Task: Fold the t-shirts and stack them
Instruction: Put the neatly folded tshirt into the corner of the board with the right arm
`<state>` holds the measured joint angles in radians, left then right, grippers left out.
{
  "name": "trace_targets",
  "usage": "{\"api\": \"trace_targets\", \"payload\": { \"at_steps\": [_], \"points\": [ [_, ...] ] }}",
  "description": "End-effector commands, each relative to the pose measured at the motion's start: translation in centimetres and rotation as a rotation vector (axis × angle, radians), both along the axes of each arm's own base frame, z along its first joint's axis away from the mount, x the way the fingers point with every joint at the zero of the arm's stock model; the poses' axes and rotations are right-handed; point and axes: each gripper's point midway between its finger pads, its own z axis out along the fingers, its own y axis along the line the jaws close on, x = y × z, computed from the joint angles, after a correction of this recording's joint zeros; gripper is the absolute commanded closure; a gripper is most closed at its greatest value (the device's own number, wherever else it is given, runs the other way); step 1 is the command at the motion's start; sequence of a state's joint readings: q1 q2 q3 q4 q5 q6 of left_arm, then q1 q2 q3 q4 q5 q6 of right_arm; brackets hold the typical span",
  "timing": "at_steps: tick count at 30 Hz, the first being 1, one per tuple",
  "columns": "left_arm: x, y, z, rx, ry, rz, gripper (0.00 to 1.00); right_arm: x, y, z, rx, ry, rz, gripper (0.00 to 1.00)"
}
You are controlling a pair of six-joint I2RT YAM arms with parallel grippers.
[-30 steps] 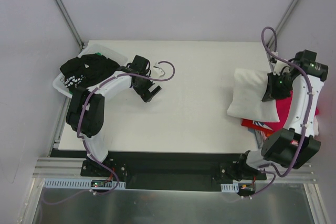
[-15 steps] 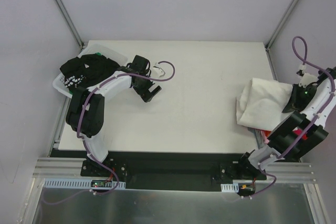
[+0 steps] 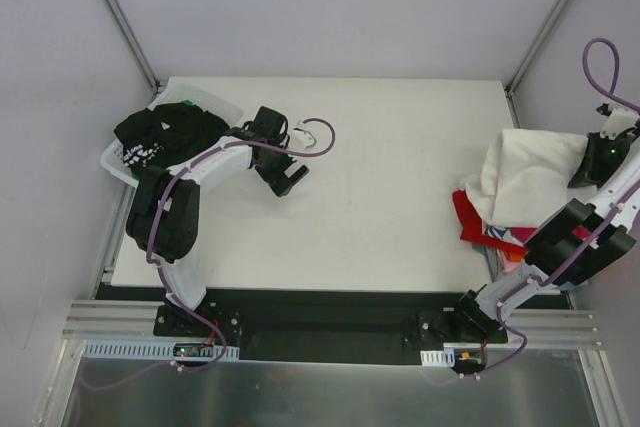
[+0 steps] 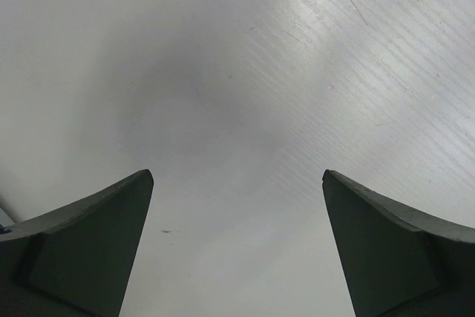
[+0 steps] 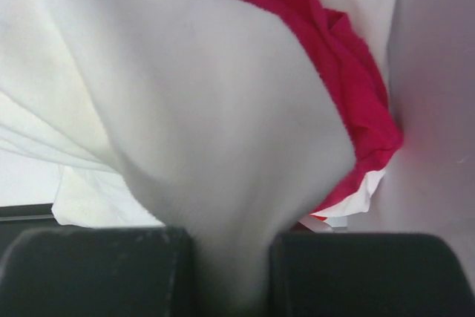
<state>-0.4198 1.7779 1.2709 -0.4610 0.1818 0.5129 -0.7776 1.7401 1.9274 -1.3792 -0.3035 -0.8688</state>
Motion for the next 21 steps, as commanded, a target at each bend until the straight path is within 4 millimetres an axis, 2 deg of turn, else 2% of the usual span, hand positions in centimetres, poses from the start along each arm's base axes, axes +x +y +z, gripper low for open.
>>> {"api": "trace_targets", "payload": {
  "at_steps": [1, 6, 11, 21],
  "points": [
    [0.1, -0.9, 1.3, -0.028, -0.019, -0.008, 0.01, -3.7, 3.0, 2.1, 0.092, 0.086, 0.016, 0.99],
    [0.3, -0.9, 1.0, -0.016, -0.018, -0.009, 0.01, -4.2, 2.3, 2.5, 0.060, 0.087, 0.017, 0.99],
    [0.4, -0.8, 0.9, -0.009, -0.019, -0.010, 0.01, -5.7, 2.2, 1.7, 0.085, 0.123, 0.015, 0.99],
    [0.7, -1.1, 0.8, -0.002, -0.023, -0.016, 0.01, -8.8, 1.2, 1.8, 0.046, 0.158, 0.019, 0.99]
  ]
}}
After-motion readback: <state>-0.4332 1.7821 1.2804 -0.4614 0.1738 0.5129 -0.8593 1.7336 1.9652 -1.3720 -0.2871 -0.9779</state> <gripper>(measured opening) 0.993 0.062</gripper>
